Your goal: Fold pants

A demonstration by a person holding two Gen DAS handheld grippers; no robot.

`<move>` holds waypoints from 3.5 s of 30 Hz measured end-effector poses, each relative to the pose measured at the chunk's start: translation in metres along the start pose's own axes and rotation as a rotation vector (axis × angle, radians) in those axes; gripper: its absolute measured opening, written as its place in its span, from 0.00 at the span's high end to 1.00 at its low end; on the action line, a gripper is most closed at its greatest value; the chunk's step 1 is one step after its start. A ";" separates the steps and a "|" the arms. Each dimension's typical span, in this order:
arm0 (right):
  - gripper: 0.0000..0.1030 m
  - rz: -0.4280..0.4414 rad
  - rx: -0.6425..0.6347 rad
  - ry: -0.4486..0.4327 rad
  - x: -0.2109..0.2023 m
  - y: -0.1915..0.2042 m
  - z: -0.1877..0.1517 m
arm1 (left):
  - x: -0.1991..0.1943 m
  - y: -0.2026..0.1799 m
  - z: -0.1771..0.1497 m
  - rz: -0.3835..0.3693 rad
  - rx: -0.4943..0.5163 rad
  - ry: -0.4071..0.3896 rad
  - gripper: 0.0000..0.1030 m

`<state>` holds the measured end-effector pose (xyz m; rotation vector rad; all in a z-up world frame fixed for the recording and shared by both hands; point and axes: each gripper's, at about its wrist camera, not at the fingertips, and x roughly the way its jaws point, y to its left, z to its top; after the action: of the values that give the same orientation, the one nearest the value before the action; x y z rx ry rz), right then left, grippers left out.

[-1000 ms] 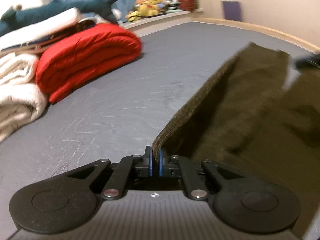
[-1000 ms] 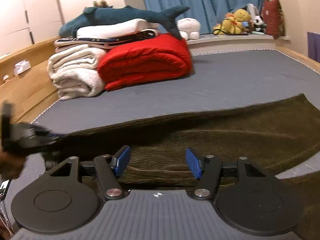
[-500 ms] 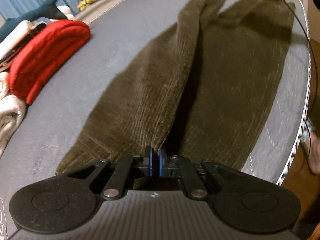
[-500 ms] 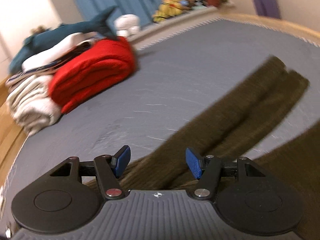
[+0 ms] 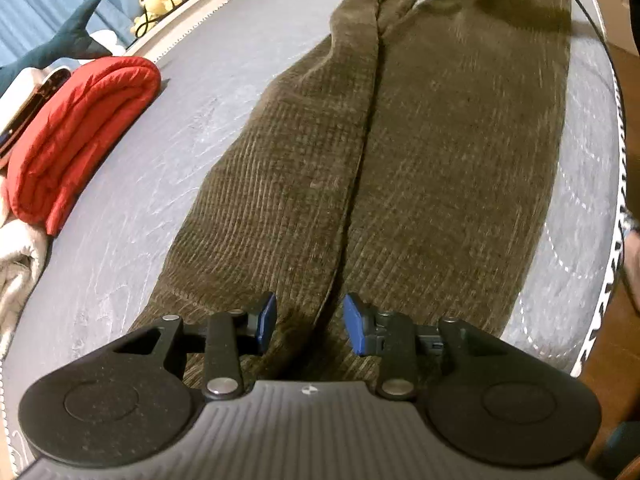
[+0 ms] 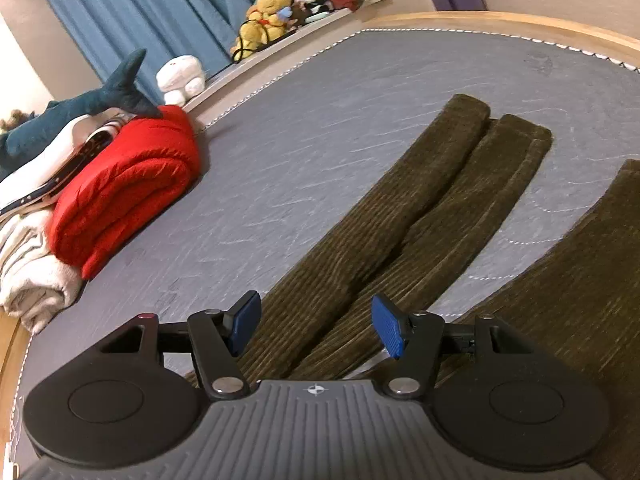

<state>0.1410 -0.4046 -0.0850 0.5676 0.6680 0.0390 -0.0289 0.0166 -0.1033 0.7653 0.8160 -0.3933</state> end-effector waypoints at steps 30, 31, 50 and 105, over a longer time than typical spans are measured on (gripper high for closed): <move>0.65 -0.002 0.284 -0.086 0.056 -0.101 0.050 | 0.013 0.044 -0.006 -0.056 -0.167 0.067 0.80; 0.64 0.026 0.301 -0.073 0.063 -0.103 0.051 | 0.013 0.046 -0.007 -0.060 -0.170 0.065 0.80; 0.88 0.007 0.356 -0.073 0.127 -0.096 0.063 | 0.015 0.045 -0.011 -0.085 -0.131 0.055 0.88; 0.68 -0.117 0.787 -0.096 -0.127 -0.290 -0.001 | -0.067 -0.020 0.101 -0.007 -0.285 -0.322 0.34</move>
<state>-0.0016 -0.6773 -0.1599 1.2754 0.6091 -0.3741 -0.0324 -0.0694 -0.0162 0.4194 0.5558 -0.3844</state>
